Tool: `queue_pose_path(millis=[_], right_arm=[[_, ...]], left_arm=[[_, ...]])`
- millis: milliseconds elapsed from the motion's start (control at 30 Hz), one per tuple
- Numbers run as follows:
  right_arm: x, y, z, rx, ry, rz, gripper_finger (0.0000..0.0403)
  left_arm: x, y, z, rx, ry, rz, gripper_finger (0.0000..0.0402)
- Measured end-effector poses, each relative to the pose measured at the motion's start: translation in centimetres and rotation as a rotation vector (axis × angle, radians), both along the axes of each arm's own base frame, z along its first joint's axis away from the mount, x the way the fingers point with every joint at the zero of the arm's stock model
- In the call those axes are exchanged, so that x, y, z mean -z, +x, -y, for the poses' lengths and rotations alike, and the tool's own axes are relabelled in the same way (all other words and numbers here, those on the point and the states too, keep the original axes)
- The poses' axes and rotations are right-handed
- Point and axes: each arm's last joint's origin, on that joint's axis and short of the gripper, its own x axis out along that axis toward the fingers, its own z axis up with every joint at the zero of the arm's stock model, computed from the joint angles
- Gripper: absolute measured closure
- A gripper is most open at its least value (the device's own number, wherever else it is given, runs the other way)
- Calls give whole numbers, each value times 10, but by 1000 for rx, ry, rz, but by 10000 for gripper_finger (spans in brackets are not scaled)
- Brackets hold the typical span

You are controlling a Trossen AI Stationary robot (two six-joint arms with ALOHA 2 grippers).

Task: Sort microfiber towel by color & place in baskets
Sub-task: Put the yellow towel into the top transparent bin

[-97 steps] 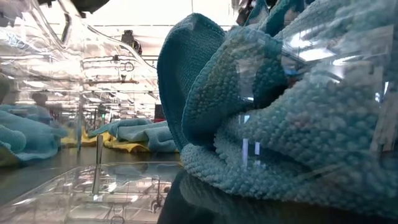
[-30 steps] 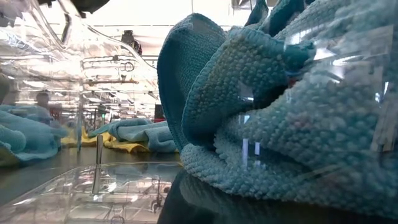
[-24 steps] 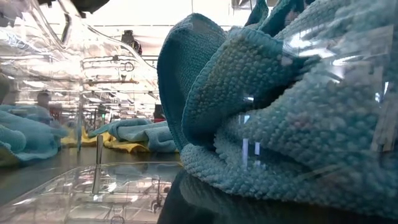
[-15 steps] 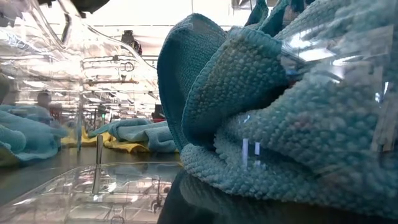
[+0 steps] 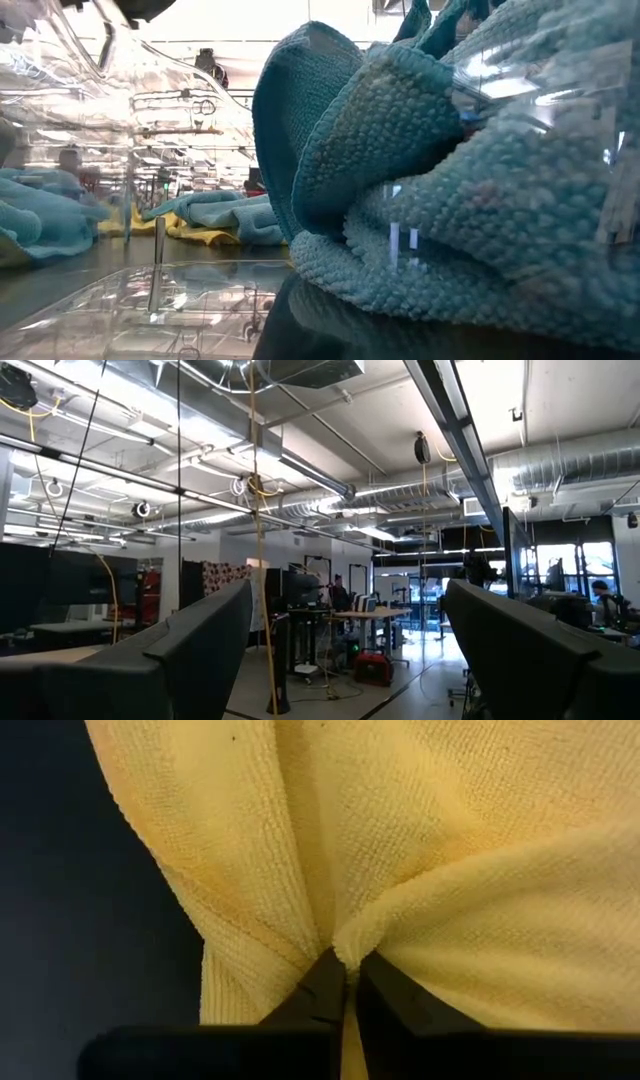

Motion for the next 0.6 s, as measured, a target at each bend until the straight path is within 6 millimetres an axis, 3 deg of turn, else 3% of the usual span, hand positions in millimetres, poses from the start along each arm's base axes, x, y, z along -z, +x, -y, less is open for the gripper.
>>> queue_pose_path(millis=[233,600], right_arm=[[-16,0,-5,-4,10,-5,401],[-91,3,-27,-79,-50,166,402]], left_arm=[[0,0,0,0,0,0,66],[0,0,0,0,0,0,66]])
